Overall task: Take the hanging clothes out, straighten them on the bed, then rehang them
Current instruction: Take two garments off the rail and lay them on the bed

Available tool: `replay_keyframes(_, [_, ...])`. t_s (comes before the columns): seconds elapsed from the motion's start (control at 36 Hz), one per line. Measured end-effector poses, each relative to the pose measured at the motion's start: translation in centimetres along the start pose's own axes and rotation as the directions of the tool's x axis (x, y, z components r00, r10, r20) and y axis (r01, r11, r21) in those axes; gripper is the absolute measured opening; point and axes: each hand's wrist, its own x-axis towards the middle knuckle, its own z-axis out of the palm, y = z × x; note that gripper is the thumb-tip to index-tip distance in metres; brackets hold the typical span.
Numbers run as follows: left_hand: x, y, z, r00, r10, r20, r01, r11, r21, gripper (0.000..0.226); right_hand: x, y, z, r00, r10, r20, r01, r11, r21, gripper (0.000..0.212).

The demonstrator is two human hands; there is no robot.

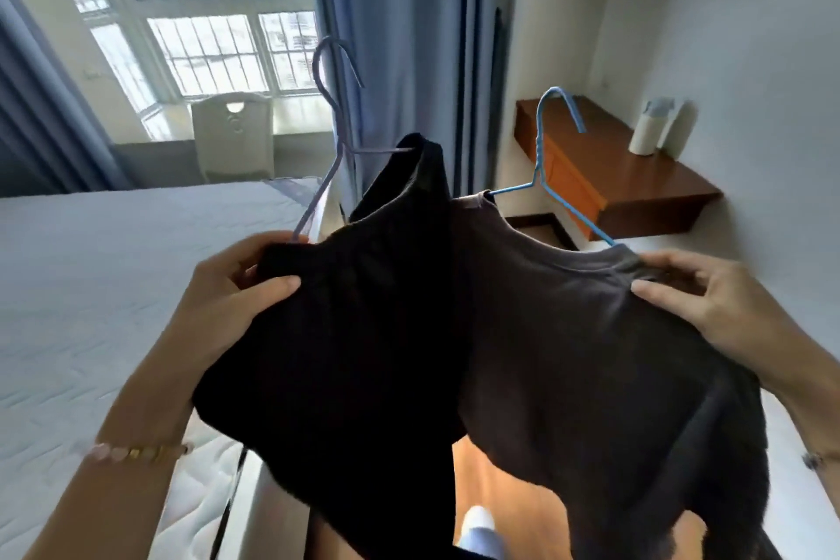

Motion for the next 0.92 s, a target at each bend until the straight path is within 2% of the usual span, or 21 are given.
replay_keyframes(0.14, [7.3,-4.3,2.6,0.995,-0.084,-0.047,0.083,0.996,-0.023,0.040,11.0,3.3,1.6,0.991,-0.007,0.136,0.006,1.000,0.010,0.027])
replay_keyframes(0.22, [11.9,-6.4,3.9,0.984,-0.162,-0.068,0.158,0.986,-0.058,0.039,17.7,3.7,2.6,0.982,0.017,0.188,-0.018,1.000,0.004,0.013])
replay_keyframes(0.25, [13.3,-6.8,4.3,0.981,-0.180,-0.077,0.176,0.983,-0.061,0.039,19.8,4.2,2.9,0.977,-0.004,0.212,0.006,1.000,-0.009,0.035])
replay_keyframes(0.28, [14.8,-7.1,4.7,0.978,-0.191,-0.084,0.186,0.981,-0.062,0.038,22.0,4.2,3.1,0.974,-0.014,0.228,0.023,0.999,-0.036,0.046])
replay_keyframes(0.31, [16.3,-7.2,4.9,0.976,-0.196,-0.092,0.192,0.980,-0.060,0.038,24.2,4.1,3.5,0.974,-0.021,0.224,0.028,0.999,-0.028,0.037])
replay_keyframes(0.33, [17.7,-7.2,5.2,0.974,-0.200,-0.103,0.195,0.979,-0.054,0.038,26.5,4.2,3.6,0.967,-0.026,0.253,0.038,0.999,-0.039,0.016])
replay_keyframes(0.36, [19.0,-7.1,5.3,0.972,-0.203,-0.116,0.199,0.979,-0.046,0.038,28.7,4.5,3.6,0.956,-0.046,0.289,0.060,0.997,-0.040,0.013])
replay_keyframes(0.39, [20.2,-7.1,5.5,0.971,-0.205,-0.124,0.202,0.979,-0.037,0.038,30.5,4.3,3.9,0.950,-0.061,0.306,0.078,0.996,-0.043,0.022])
replay_keyframes(0.47, [23.9,-6.9,5.8,0.973,-0.180,-0.143,0.183,0.983,0.014,0.037,36.3,4.9,4.5,0.937,-0.113,0.331,0.139,0.989,-0.057,0.026])
replay_keyframes(0.5, [25.1,-7.1,5.8,0.973,-0.175,-0.153,0.182,0.983,0.034,0.036,38.1,4.5,4.9,0.933,-0.135,0.333,0.155,0.987,-0.033,0.025])
replay_keyframes(0.56, [27.5,-7.7,5.9,0.968,-0.175,-0.179,0.187,0.981,0.053,0.036,41.6,4.3,5.8,0.930,-0.152,0.335,0.158,0.987,0.008,0.007])
replay_keyframes(0.61, [29.8,-8.8,6.0,0.961,-0.180,-0.209,0.198,0.978,0.066,0.035,45.4,4.8,7.0,0.901,-0.211,0.380,0.226,0.974,0.007,0.034])
replay_keyframes(0.67, [31.9,-10.3,6.2,0.951,-0.194,-0.240,0.217,0.973,0.074,0.036,49.7,5.8,8.7,0.873,-0.247,0.420,0.286,0.958,-0.031,0.021])
replay_keyframes(0.69, [33.0,-11.1,6.3,0.945,-0.201,-0.258,0.226,0.972,0.071,0.037,52.2,6.6,9.5,0.848,-0.267,0.457,0.312,0.950,-0.025,0.022])
replay_keyframes(0.75, [35.5,-12.7,6.5,0.930,-0.219,-0.296,0.248,0.967,0.064,0.041,57.3,8.4,11.4,0.811,-0.314,0.493,0.384,0.922,-0.046,0.043])
replay_keyframes(0.92, [43.5,-15.3,7.1,0.859,-0.308,-0.409,0.347,0.937,0.024,0.047,72.3,10.1,17.1,0.686,-0.355,0.636,0.444,0.896,0.021,0.044])
